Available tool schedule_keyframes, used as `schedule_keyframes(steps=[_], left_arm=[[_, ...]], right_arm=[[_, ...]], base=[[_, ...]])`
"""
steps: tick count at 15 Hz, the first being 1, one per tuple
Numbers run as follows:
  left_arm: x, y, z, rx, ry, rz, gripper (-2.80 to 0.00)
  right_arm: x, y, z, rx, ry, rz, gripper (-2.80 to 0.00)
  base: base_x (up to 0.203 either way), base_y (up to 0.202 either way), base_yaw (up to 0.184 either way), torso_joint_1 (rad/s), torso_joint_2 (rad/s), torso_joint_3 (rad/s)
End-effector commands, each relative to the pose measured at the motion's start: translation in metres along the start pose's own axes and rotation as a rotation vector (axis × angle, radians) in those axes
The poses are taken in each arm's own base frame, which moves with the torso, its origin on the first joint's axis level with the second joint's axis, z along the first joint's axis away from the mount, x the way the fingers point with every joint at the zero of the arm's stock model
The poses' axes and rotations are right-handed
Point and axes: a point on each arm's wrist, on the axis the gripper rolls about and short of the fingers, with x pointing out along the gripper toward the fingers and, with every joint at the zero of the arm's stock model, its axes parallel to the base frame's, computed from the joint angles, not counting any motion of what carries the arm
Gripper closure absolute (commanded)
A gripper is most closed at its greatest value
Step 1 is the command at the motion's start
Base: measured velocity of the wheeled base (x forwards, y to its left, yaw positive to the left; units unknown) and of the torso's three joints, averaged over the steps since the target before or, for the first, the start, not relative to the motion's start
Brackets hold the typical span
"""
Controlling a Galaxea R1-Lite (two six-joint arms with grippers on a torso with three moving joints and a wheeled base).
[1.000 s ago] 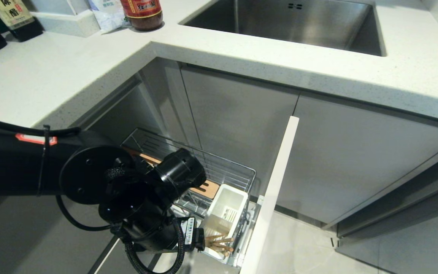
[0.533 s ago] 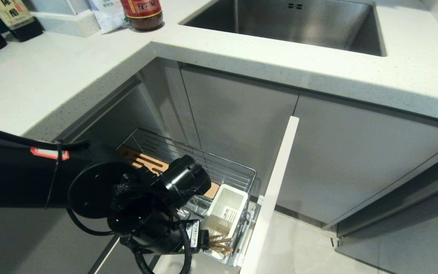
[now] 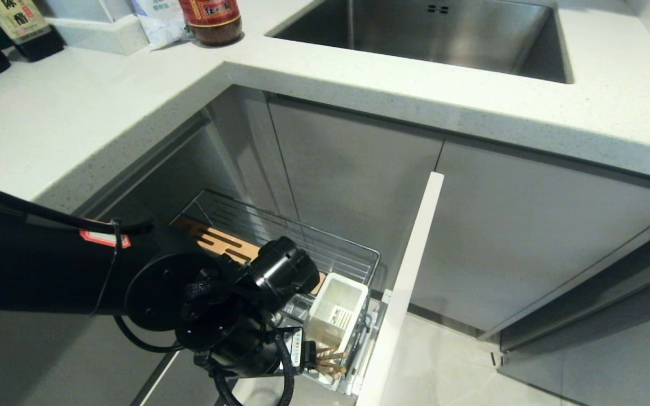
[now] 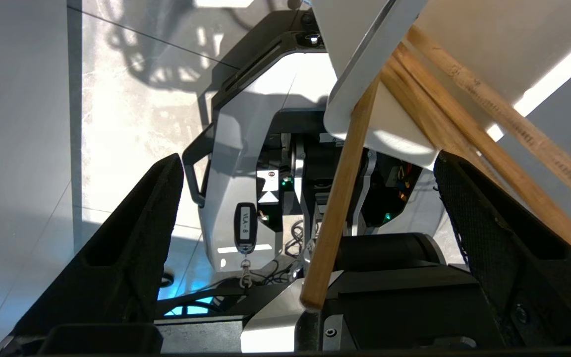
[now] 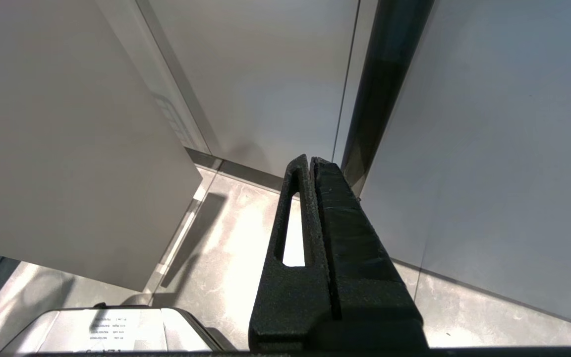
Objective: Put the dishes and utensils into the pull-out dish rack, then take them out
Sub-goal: Take the chopsticks out of the cupboard
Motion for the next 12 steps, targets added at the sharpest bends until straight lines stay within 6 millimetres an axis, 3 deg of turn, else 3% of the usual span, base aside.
schedule_keyframes(steps=[1,4,5,12], left_arm=[[0.0014,0.0,-0.0003,-0.004,0.004,0.006,-2.8],[0.0021,-0.0003,0.0002,-0.007,-0.008,0.012,-2.8],[0.0019,-0.0005,0.0006,-0.009,-0.012,0.013,0.0],[0.0016,-0.0024,0.0011,-0.017,-0.024,0.003,0.0]], right_arm=[[0.0,0.0,0.0,0.001,0.0,0.0,0.0],[0.0,0.0,0.0,0.0,0.0,0.0,0.0],[0.0,0.0,0.0,0.0,0.0,0.0,0.0],[0.0,0.0,0.0,0.0,0.0,0.0,0.0]], base=[[0.0,0.0,0.0,0.0,0.0,0.0],[0.0,0.0,0.0,0.0,0.0,0.0],[0.0,0.0,0.0,0.0,0.0,0.0],[0.0,0.0,0.0,0.0,0.0,0.0]])
